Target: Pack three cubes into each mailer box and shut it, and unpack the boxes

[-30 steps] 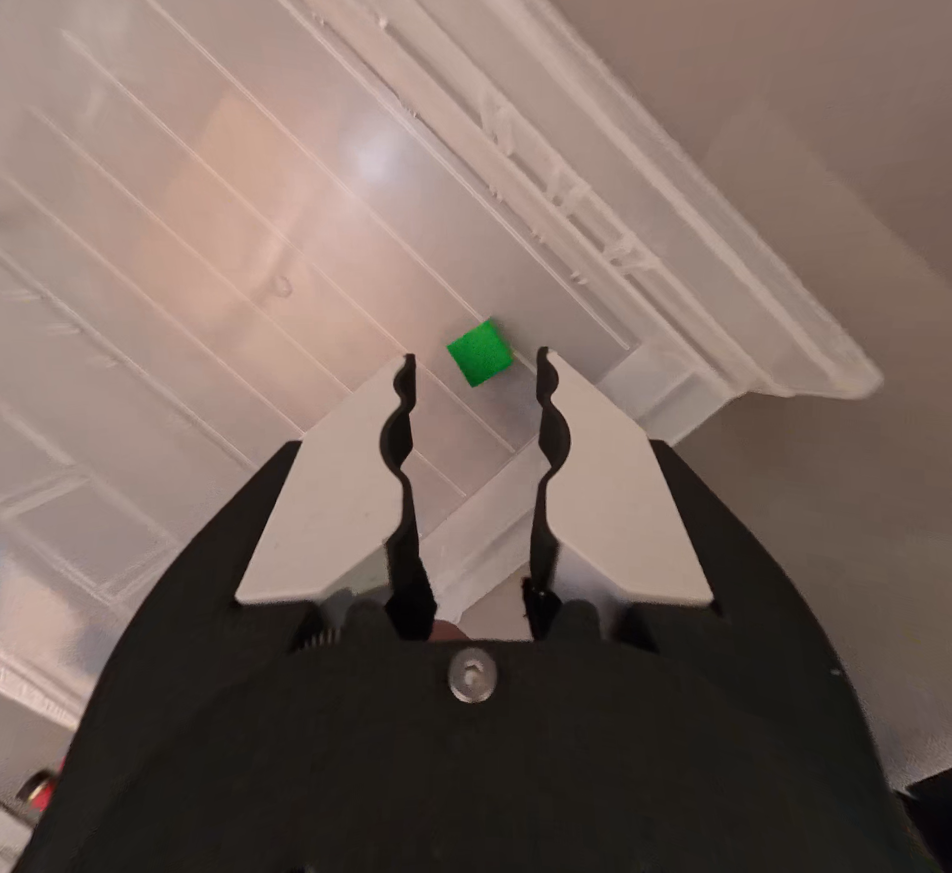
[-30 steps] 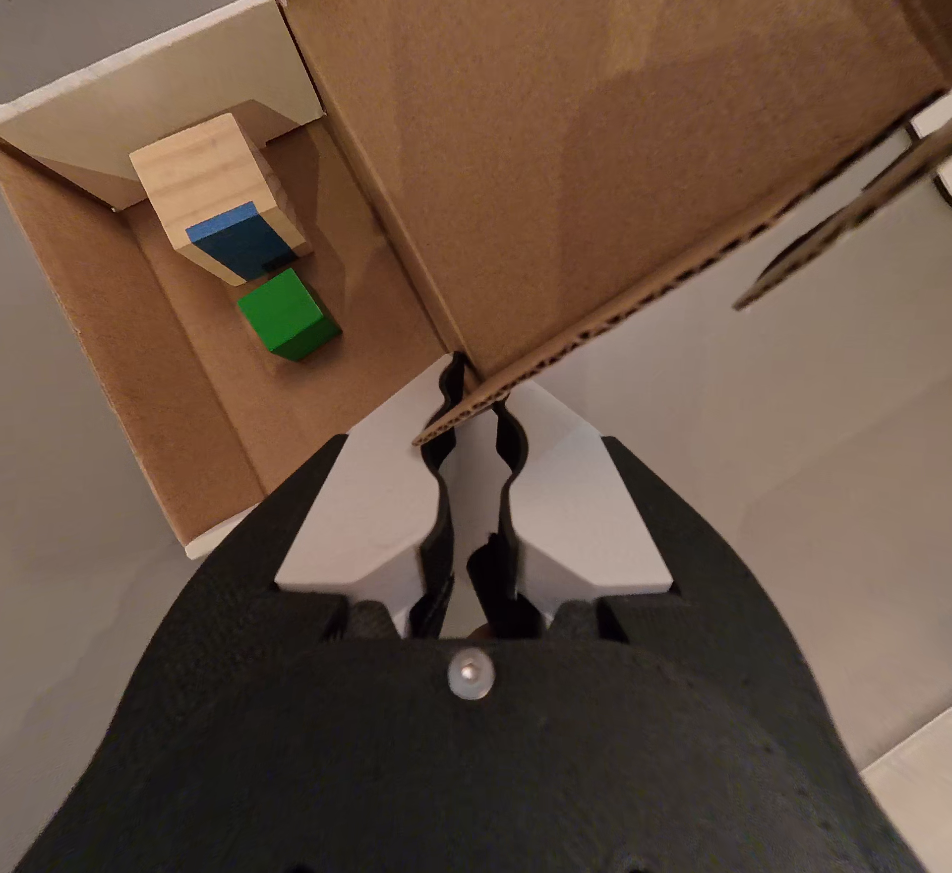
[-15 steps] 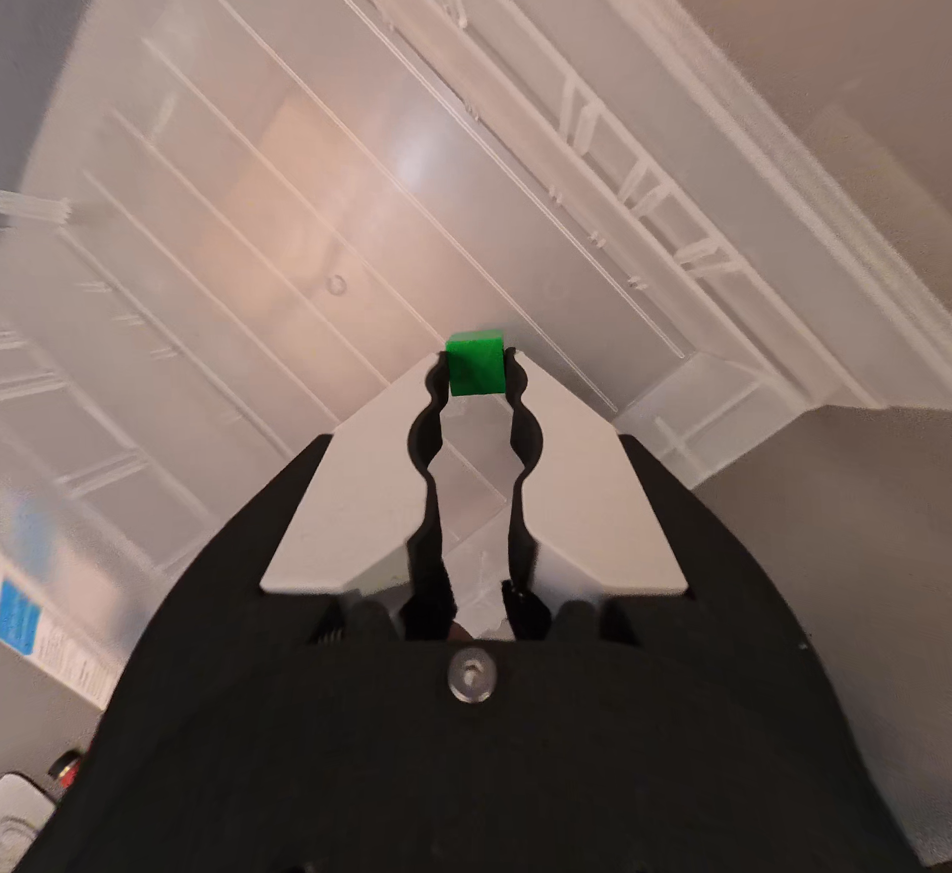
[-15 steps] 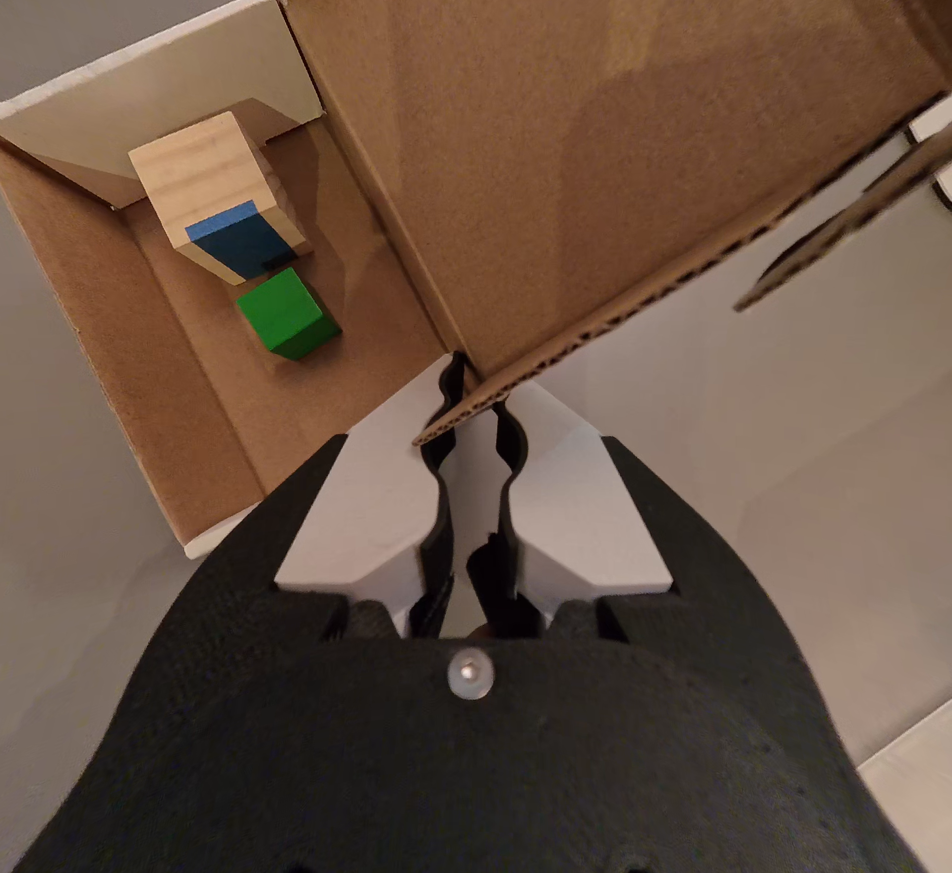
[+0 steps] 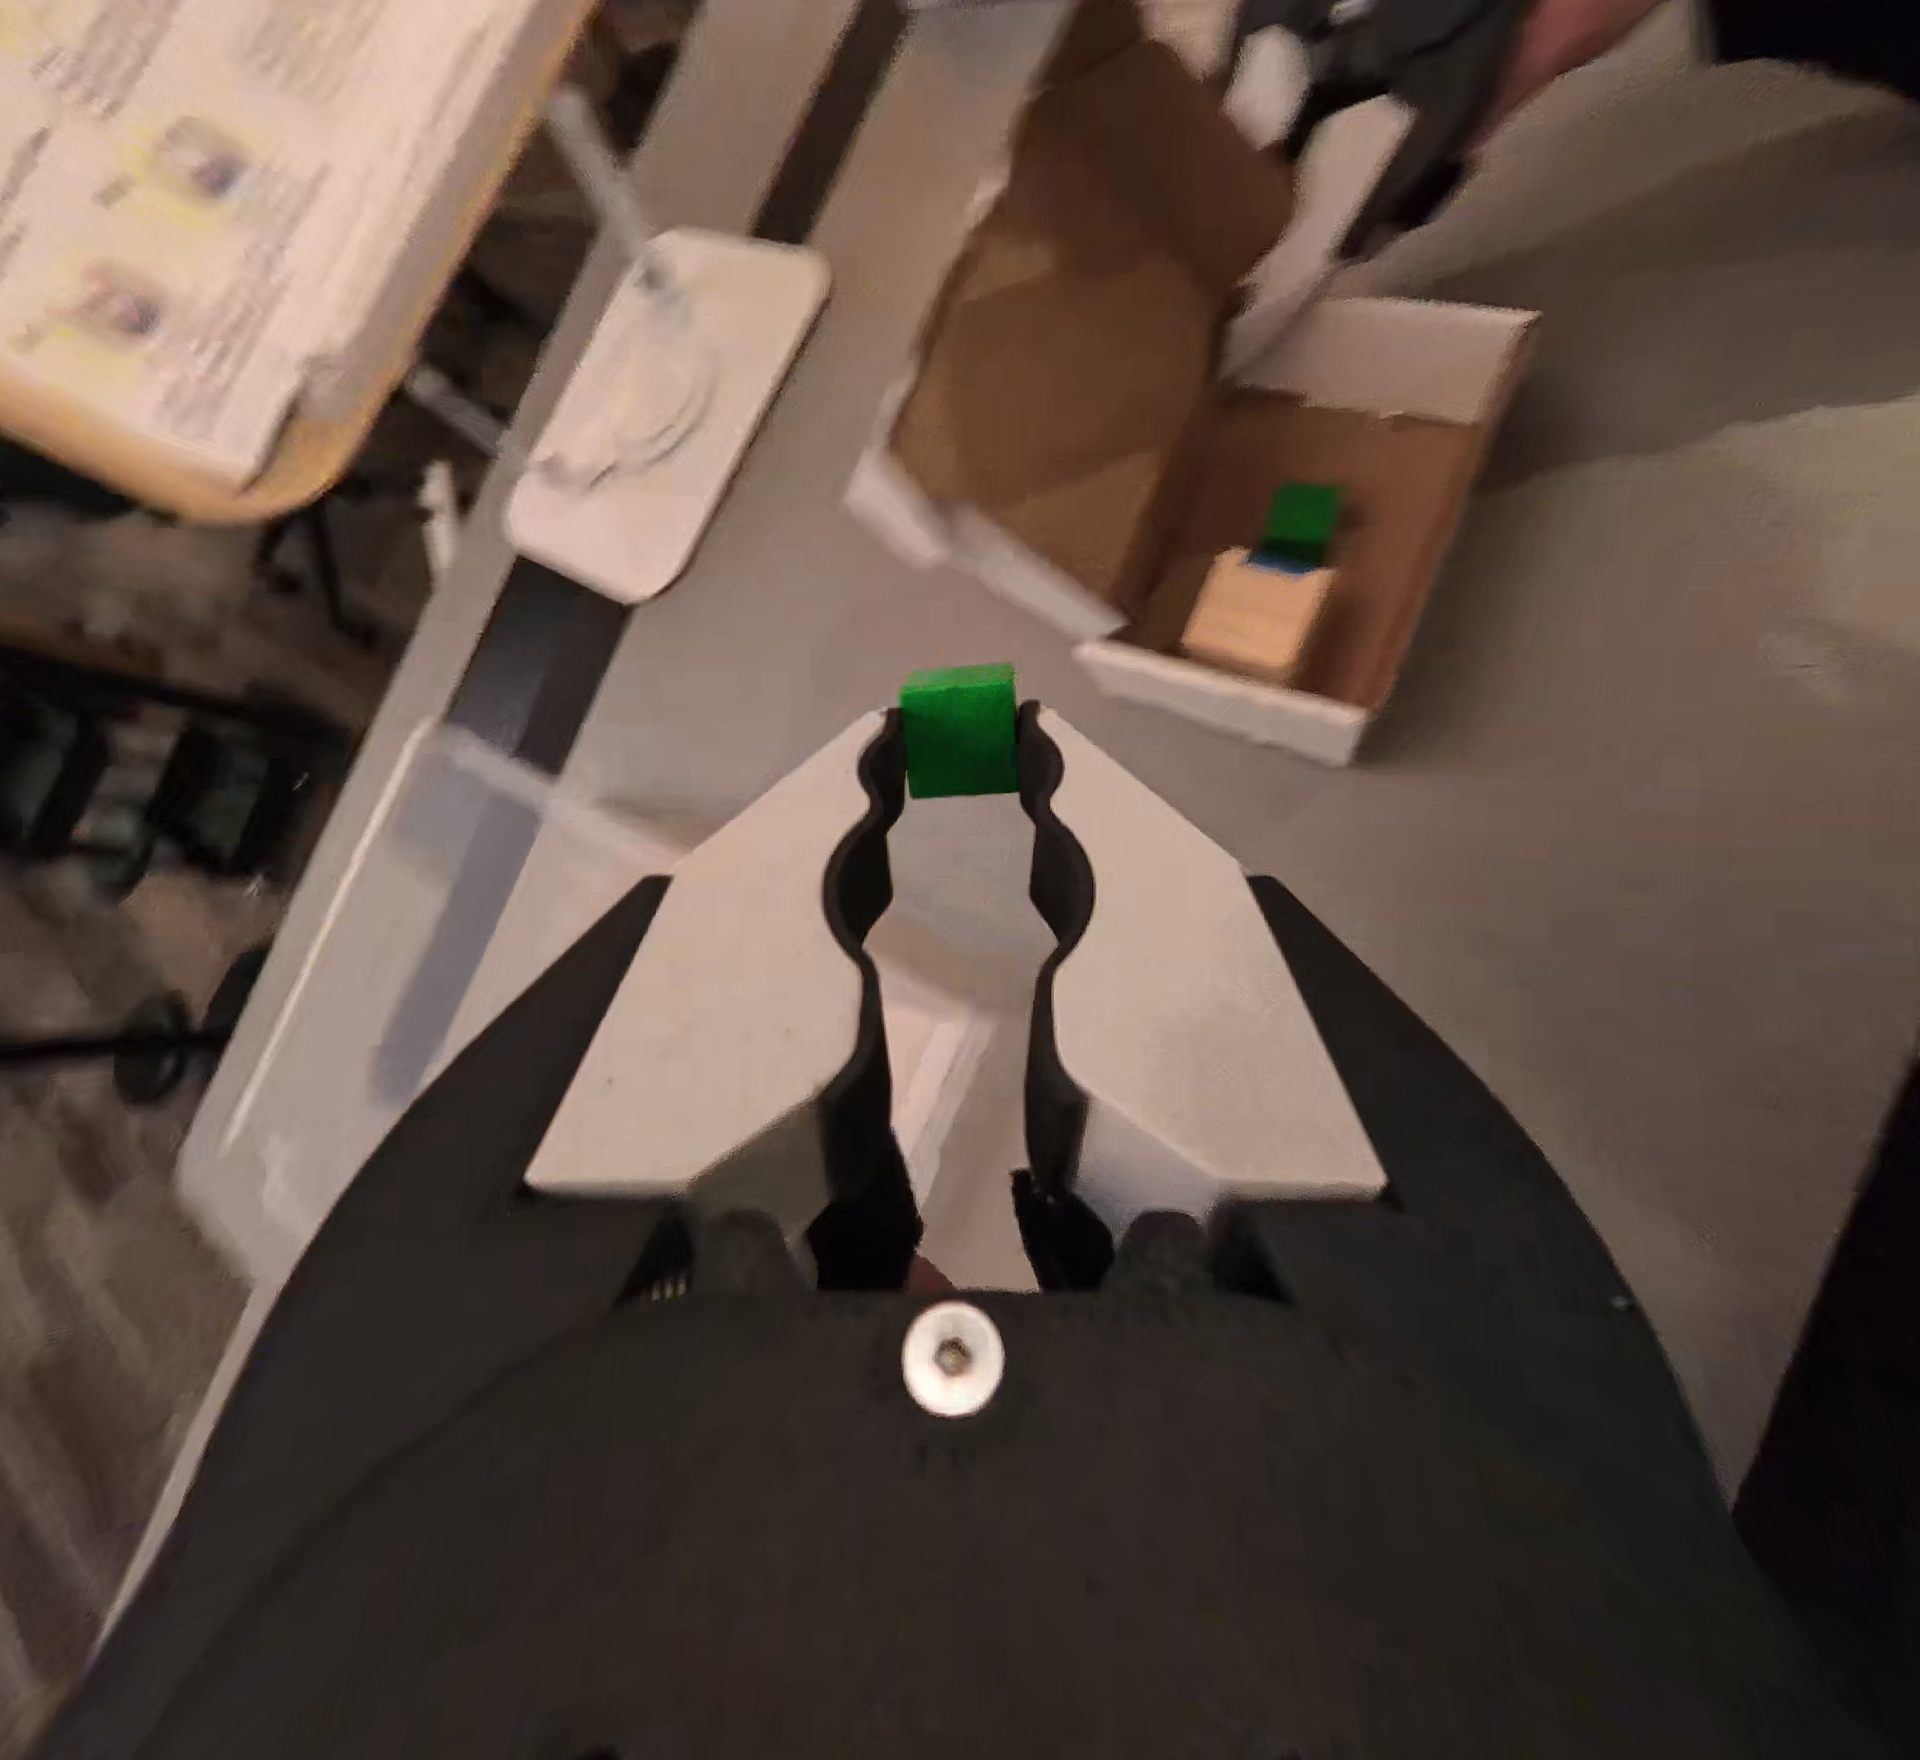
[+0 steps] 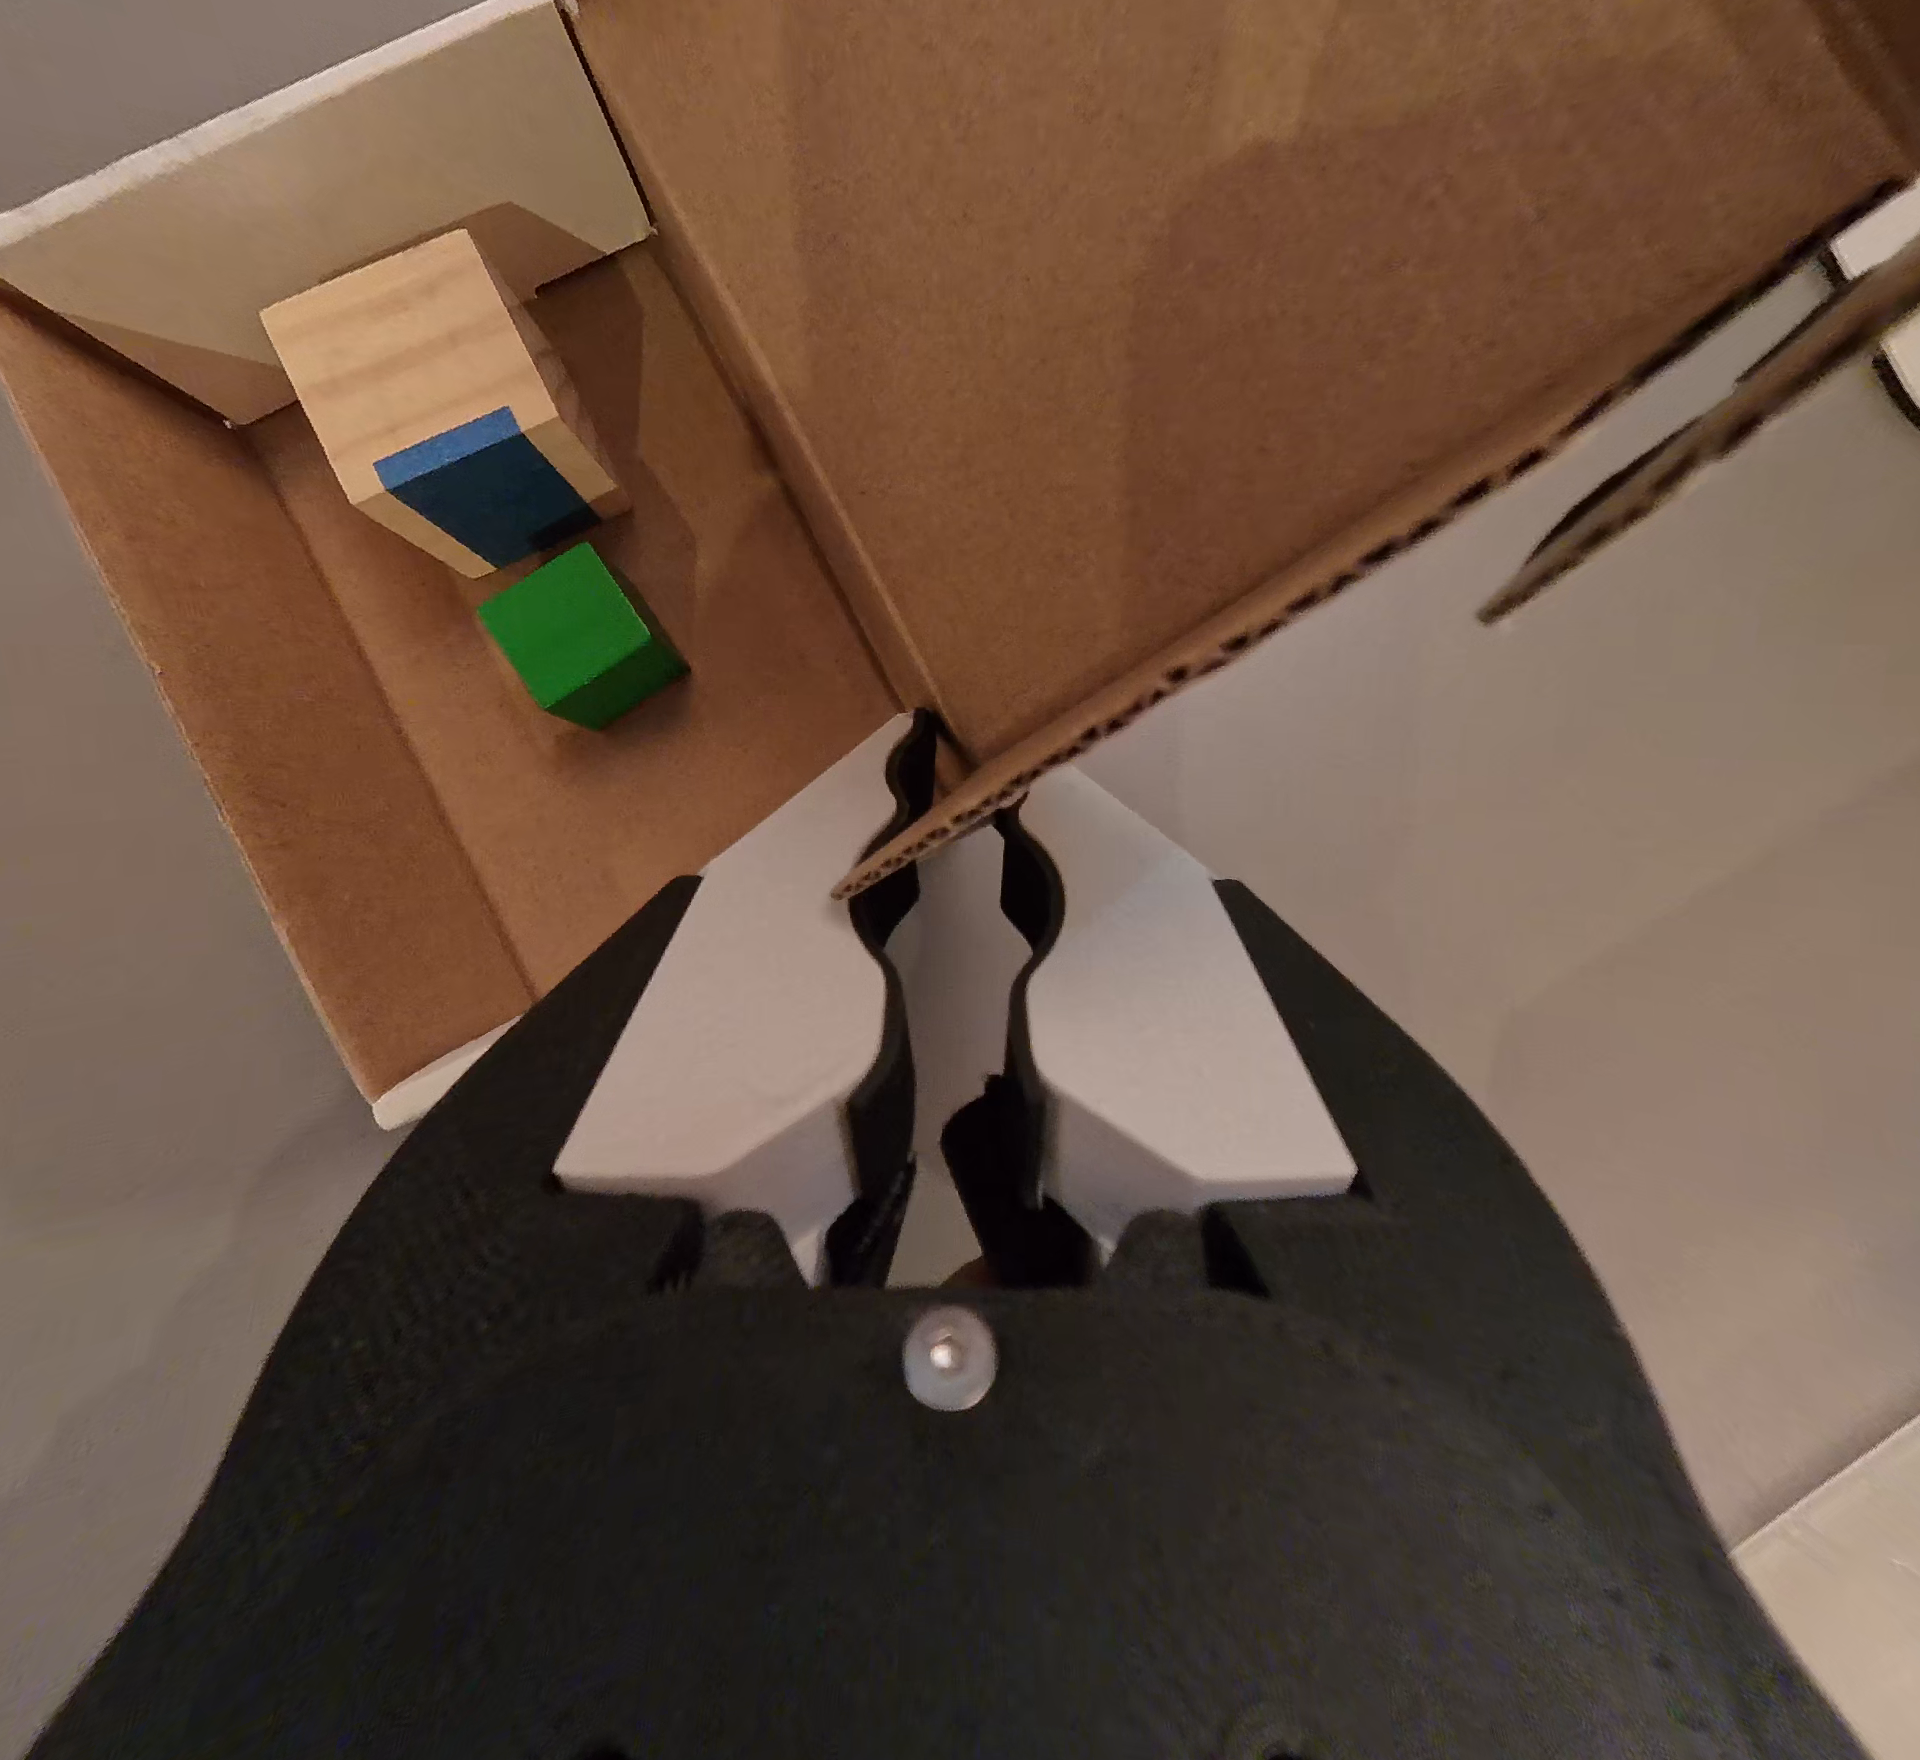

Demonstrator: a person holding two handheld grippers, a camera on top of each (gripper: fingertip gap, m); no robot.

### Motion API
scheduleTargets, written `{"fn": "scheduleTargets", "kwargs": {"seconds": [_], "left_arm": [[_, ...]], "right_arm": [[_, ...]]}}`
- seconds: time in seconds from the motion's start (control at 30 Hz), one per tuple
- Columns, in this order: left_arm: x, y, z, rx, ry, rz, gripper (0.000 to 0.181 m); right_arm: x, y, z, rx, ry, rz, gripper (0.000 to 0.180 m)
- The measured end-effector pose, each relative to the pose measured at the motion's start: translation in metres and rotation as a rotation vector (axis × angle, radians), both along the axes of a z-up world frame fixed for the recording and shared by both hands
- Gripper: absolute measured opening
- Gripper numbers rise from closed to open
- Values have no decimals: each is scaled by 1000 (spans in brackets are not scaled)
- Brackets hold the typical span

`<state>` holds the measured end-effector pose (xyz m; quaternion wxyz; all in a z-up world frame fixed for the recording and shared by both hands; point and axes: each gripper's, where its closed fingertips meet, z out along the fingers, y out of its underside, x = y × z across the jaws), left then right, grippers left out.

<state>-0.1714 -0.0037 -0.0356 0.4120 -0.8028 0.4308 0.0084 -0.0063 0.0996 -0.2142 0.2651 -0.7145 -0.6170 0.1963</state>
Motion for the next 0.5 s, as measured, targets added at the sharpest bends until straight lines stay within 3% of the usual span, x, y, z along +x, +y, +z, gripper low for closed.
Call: {"fn": "scheduleTargets", "kwargs": {"seconds": [0.13, 0.27, 0.5], "left_arm": [[97, -2, -53, -132, -9, -230, 20], [151, 15, -116, -253, 52, -325, 20], [175, 37, -177, -342, 154, -326, 20]], "right_arm": [[0, 0, 0, 0, 2, 2, 7], [0, 0, 0, -6, 8, 3, 7], [0, 0, 0, -12, 16, 7, 7]]}}
